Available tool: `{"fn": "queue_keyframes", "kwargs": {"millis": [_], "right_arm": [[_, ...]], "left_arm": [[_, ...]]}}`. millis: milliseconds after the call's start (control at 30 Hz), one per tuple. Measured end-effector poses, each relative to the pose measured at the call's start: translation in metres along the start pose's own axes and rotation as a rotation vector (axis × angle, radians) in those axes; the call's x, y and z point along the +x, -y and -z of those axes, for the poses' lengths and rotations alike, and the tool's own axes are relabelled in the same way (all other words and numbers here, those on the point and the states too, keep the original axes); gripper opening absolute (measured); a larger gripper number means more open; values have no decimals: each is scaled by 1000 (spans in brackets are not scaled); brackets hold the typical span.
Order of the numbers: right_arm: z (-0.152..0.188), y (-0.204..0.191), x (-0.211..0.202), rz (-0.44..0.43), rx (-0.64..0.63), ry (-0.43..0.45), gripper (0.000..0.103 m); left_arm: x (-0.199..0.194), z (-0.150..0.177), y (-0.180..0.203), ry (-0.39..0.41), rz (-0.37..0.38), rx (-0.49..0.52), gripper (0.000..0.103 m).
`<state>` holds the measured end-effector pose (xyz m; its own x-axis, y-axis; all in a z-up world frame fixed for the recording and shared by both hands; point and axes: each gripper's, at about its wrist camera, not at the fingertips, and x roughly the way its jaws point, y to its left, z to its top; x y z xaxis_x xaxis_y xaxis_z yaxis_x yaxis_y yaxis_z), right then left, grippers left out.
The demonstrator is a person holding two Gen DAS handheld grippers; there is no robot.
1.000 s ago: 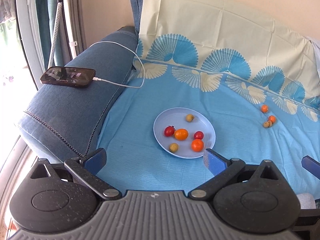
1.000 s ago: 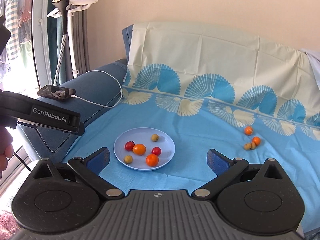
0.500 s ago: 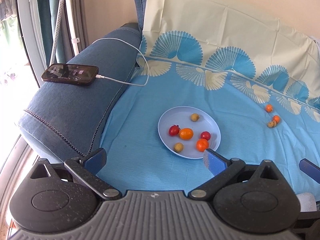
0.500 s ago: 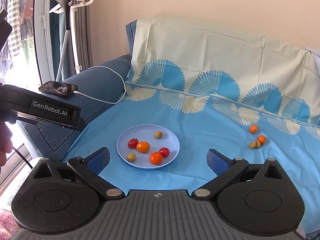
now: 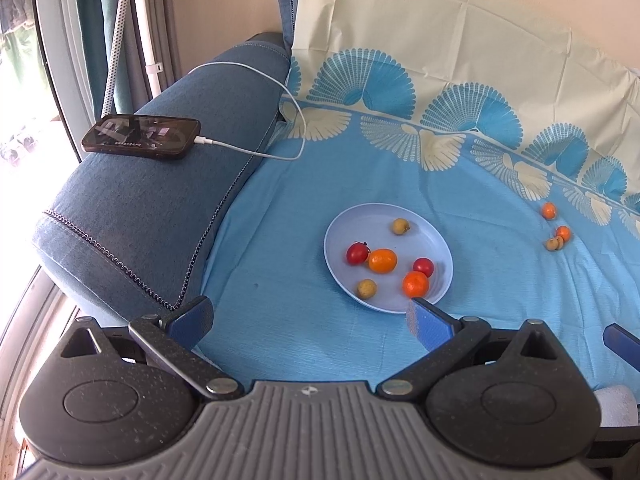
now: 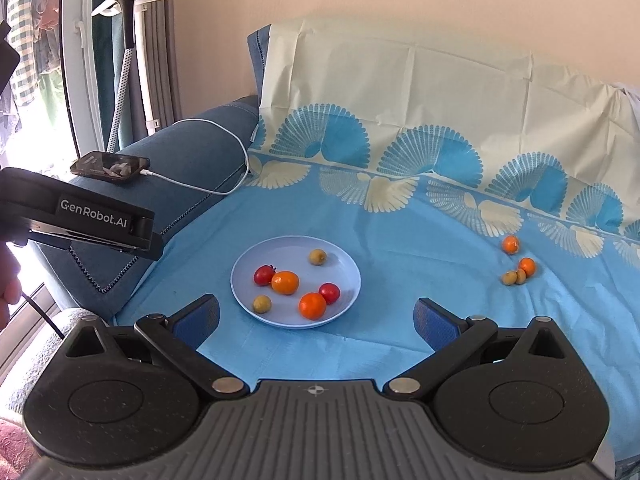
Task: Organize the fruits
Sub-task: 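Lift both tools back from the plate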
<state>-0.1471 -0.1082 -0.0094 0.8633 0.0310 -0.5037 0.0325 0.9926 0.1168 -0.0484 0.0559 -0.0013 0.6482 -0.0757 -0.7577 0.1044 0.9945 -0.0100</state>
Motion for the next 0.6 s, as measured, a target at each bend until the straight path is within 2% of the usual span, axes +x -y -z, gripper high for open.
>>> {"fn": "queue_keyframes", "kwargs": {"millis": [600], "right_arm": [[6,13,20,17,42,-38,102]], "left_arm": [[19,-11,7,-33,-10,5,103]]}}
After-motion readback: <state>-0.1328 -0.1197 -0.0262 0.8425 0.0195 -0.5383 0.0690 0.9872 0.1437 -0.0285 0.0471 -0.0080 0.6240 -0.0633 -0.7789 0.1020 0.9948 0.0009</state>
